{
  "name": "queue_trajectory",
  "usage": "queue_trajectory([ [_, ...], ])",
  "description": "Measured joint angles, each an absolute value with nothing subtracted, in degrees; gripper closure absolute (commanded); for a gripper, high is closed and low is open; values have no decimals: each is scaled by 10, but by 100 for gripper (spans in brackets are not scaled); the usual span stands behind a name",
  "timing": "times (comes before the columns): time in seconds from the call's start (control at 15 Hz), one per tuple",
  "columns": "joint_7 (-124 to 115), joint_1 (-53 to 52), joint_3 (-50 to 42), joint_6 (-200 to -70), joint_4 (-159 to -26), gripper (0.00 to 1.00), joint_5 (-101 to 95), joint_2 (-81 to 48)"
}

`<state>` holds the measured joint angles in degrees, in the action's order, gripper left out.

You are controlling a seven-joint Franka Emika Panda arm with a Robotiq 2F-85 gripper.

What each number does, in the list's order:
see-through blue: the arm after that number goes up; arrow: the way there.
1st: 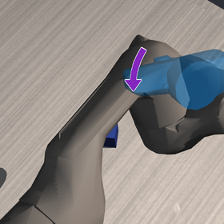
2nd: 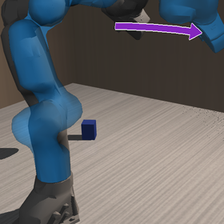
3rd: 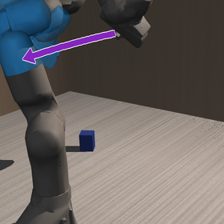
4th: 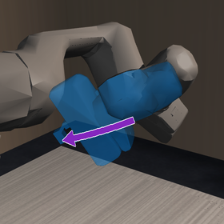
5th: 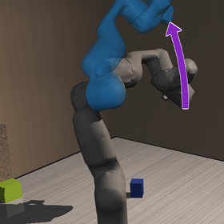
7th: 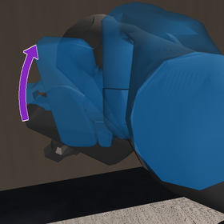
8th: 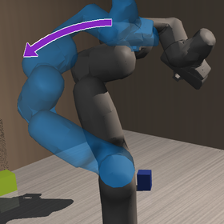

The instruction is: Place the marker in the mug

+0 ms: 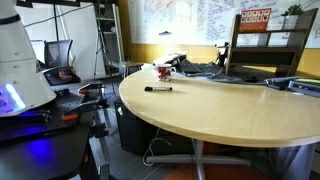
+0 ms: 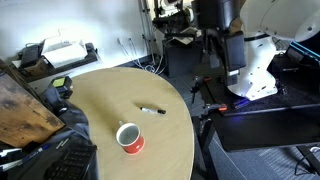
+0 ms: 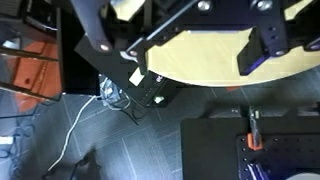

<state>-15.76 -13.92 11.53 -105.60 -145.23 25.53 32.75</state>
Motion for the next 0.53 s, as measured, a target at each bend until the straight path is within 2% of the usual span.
queue_trajectory([
  [0.53,-208,-36,119,-1247,-1481,0,147,215],
])
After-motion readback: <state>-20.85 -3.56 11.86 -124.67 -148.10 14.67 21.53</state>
